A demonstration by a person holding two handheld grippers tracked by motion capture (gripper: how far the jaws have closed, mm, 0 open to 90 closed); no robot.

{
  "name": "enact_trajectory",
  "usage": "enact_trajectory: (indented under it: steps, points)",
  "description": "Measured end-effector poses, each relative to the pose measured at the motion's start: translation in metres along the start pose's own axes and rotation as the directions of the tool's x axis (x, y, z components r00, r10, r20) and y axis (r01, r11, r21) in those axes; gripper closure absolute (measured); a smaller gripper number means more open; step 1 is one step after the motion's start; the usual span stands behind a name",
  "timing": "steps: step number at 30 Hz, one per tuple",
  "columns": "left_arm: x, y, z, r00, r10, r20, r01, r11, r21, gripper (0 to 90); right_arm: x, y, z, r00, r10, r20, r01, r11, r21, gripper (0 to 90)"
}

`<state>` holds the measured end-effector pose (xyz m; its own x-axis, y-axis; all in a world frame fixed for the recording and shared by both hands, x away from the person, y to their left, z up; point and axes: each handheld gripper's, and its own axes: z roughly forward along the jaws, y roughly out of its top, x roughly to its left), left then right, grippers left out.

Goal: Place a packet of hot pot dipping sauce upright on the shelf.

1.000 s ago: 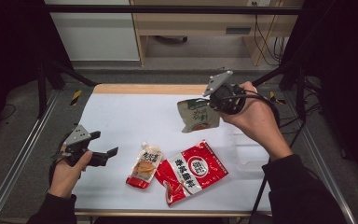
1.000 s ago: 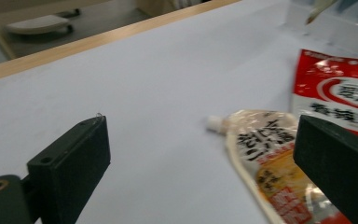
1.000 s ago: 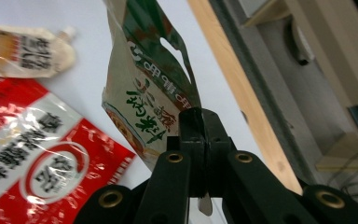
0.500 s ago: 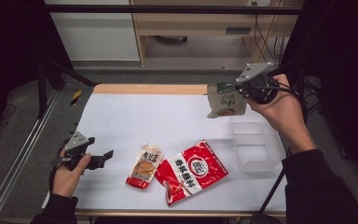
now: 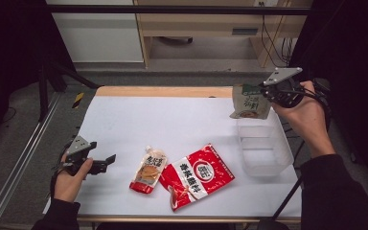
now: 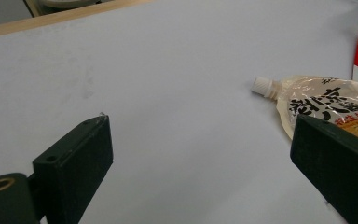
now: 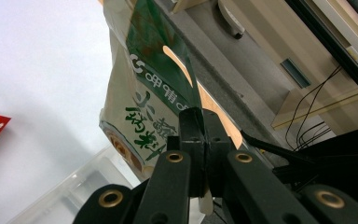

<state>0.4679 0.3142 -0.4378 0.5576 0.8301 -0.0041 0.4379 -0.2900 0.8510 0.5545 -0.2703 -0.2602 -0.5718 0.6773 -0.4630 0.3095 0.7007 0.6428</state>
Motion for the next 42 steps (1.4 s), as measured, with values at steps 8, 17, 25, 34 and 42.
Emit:
enact_trajectory:
  steps: [8, 17, 25, 34, 42]
  points:
    - [0.0, -0.001, 0.001, 1.0, 0.007, 0.003, -0.007, 0.9999, 0.008, 6.1, -0.011, -0.014, 0.002, 0.9989, 0.041, 0.021, -0.041, 0.999, -0.009, 90.0]
    - [0.0, -0.001, 0.0, 0.9999, 0.011, 0.002, -0.011, 0.9999, 0.007, 6.3, -0.016, -0.029, 0.008, 0.9966, 0.076, 0.031, -0.076, 0.997, 0.003, 90.0]
    - [0.002, -0.001, -0.001, 1.0, 0.003, 0.002, -0.003, 1.0, 0.002, 6.5, -0.016, -0.037, 0.016, 0.9959, 0.088, 0.02, -0.089, 0.996, 0.021, 90.0]
    - [0.001, -0.001, 0.0, 0.9999, 0.011, 0.006, -0.011, 0.9999, 0.007, 6.5, -0.017, -0.048, 0.025, 0.995, 0.1, -0.001, -0.1, 0.995, 0.029, 89.9]
    - [0.0, -0.001, 0.0, 0.9998, 0.016, 0.009, -0.016, 0.9998, 0.012, 6.5, -0.013, -0.052, 0.034, 0.994, 0.105, -0.032, -0.104, 0.994, 0.033, 89.8]
